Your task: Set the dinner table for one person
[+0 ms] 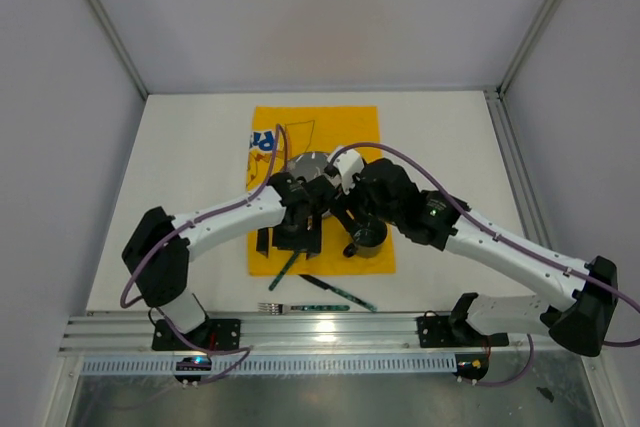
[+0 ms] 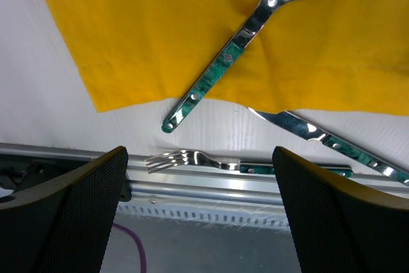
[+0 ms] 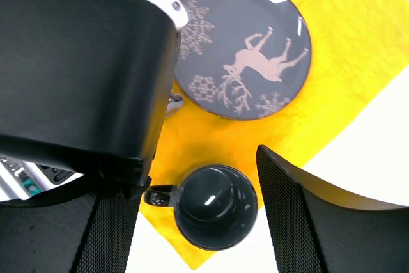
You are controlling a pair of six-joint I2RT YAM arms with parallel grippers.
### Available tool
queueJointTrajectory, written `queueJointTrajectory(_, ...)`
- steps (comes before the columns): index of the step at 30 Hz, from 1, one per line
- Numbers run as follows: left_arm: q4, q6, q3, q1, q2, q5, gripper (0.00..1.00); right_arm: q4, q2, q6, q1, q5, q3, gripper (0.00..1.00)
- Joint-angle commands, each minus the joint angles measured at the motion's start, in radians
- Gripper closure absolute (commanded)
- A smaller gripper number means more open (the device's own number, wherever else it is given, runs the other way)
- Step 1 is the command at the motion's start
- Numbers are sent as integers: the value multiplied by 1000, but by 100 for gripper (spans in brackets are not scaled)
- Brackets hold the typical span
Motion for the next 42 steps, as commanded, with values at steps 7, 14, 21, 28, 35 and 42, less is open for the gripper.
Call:
queueJointTrajectory(7,61,86,-170,-23,-358,98,1,140,-52,40,-16,56,-22,28)
queueJointTrajectory(14,147,134,-257,-23,-360,148,3,166,-41,56,-17,20,-26,28)
queueJointTrajectory(21,273,161,-341,-23,-316,170,2,151,-61,34,-17,45,-26,28)
queueJointTrajectory(28,342,186,-338,-23,-276,174,3,154,-61,45,-17,40,-37,28)
queueJointTrajectory(35,318,261,-271,-23,-244,81,4,160,-55,53,-17,30,-39,28)
queueJointTrajectory(42,332,276,-278,-23,-227,44,9,154,-58,53,-17,42,-39,28)
